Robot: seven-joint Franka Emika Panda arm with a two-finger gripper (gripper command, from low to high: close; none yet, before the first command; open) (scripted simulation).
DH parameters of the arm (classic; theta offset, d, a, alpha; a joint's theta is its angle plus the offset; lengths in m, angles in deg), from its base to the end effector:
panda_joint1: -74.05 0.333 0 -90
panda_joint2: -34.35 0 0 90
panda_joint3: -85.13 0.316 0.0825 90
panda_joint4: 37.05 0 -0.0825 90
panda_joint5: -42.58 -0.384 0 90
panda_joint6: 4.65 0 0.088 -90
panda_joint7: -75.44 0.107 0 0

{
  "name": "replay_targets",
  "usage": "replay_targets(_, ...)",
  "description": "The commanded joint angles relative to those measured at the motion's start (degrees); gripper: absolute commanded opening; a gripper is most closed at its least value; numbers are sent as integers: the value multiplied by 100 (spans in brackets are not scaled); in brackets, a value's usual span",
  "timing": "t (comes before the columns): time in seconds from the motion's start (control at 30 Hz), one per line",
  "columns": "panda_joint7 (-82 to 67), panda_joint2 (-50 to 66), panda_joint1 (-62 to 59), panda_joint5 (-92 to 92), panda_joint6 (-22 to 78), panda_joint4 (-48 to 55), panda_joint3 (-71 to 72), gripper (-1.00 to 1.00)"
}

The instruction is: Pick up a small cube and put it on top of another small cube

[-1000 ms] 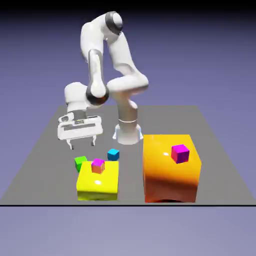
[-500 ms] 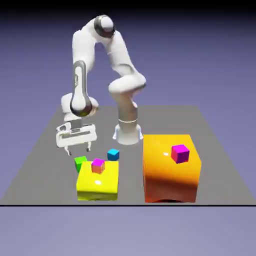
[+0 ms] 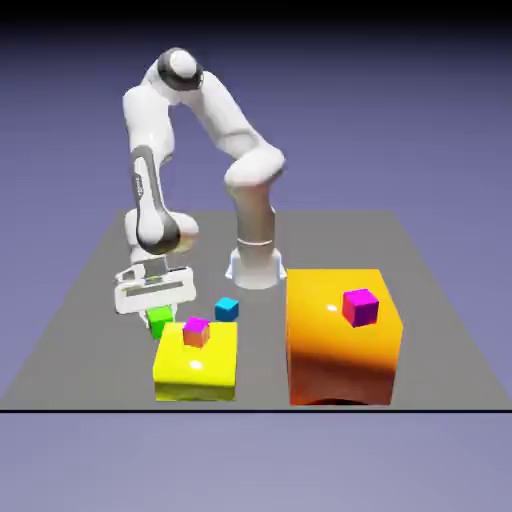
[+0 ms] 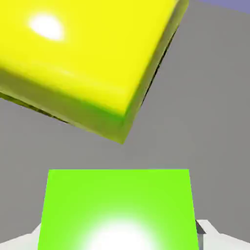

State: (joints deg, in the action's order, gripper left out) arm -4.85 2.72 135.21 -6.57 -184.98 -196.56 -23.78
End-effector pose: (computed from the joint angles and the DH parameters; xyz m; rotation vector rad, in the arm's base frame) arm 0.2471 -0.2628 0.1539 -2.7339 0.5349 -0.6535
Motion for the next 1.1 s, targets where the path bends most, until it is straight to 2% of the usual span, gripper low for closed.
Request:
replay_targets(0.0,98,157,-208,55,135,-57,186,-100)
replay_targets(0.17,570,942,-1245,310,835,-343,1115,-100)
replay_targets(1.07,130,3709,-1858,1593,7318,4698,6721,-100)
